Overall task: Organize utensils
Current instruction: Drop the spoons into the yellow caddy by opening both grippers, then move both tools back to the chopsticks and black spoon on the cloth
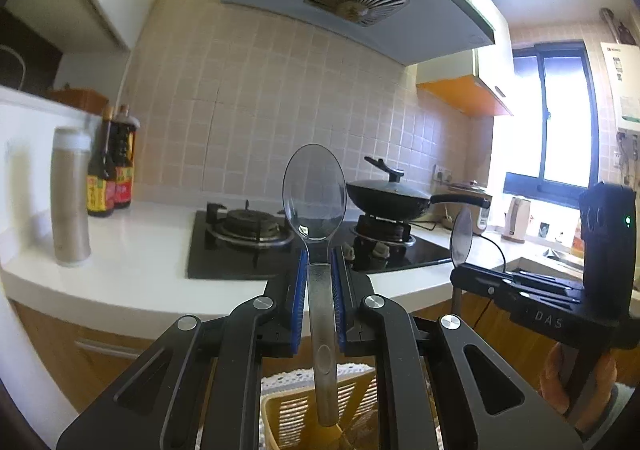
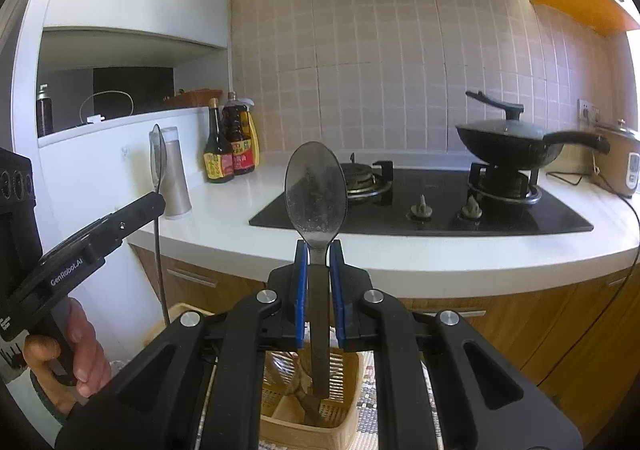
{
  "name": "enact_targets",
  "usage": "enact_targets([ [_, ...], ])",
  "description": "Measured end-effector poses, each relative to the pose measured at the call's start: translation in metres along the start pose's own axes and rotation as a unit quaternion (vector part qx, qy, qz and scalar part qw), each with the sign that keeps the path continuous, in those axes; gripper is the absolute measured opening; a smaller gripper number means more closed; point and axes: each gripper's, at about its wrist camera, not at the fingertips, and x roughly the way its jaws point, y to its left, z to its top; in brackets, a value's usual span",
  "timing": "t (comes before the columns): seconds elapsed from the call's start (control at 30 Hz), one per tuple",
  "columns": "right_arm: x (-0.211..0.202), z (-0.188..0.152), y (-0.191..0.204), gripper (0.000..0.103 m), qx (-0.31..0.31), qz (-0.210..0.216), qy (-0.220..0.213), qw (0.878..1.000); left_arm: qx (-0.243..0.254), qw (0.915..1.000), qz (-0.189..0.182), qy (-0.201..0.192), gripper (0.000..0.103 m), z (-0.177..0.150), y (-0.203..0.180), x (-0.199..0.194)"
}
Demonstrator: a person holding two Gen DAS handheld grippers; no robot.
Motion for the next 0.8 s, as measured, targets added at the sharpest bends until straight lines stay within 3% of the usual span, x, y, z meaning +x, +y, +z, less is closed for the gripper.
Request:
enact_targets([
  [0.33,0.007,-0.022,0.0,0.011,-0.004,0.004,0.012,1.0,-0.024,0.9991,-0.02,0.029,0.012,-0.021,0.018,0.01],
  [0.4,0.006,-0.024,-0.001,0.019,0.003,0.009,0.024,1.0,-0.028,0.9987,-0.021,0.036,0.029,-0.021,0.02,0.008],
  [0.43,0.004,-0.026,-0.002,0.029,0.007,0.008,0.026,1.0,-0.033,0.9985,-0.023,0.038,0.041,-0.021,0.021,0.005],
  [0.47,0.001,-0.028,-0.002,0.042,0.013,0.007,0.025,1.0,-0.037,0.9983,-0.025,0.038,0.044,-0.021,0.023,0.002],
  [0.5,-0.002,-0.029,-0.003,0.048,0.017,0.009,0.026,0.999,-0.042,0.998,-0.026,0.04,0.044,-0.02,0.024,-0.001],
  [0.8,-0.043,-0.033,0.005,0.049,0.036,-0.002,0.047,0.998,-0.059,0.9965,-0.036,0.048,0.05,-0.005,0.028,-0.046],
])
